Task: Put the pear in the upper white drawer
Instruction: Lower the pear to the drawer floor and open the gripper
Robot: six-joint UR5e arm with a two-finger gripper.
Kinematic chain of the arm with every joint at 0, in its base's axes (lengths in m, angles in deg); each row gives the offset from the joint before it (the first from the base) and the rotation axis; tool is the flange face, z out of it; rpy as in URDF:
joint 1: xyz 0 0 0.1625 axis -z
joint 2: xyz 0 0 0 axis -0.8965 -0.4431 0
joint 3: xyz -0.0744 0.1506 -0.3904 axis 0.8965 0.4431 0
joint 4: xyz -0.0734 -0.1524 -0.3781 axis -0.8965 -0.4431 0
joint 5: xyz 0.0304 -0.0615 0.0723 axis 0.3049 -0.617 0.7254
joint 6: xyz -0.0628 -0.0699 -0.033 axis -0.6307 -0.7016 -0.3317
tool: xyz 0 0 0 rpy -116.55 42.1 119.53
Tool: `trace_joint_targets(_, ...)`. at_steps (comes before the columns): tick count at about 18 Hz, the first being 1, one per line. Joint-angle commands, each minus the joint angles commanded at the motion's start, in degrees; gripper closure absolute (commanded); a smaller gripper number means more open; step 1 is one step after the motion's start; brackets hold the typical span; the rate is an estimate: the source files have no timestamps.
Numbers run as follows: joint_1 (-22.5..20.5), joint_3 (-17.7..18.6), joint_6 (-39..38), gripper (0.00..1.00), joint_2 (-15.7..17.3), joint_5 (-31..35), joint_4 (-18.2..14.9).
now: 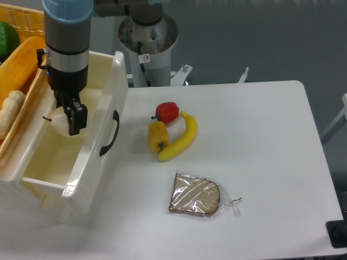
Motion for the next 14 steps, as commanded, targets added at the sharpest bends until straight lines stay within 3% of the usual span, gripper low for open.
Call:
trace_joint_targets(1,0.0,0.0,0.0,0.03,0.0,0.0,0.0)
trace_joint_targets(2,0.0,0.0,0.0,0.01,0.0,0.0,0.1)
trace_joint_targets(14,-1.7,-0.1,-0.6,0.00,0.2,0.2,0.2)
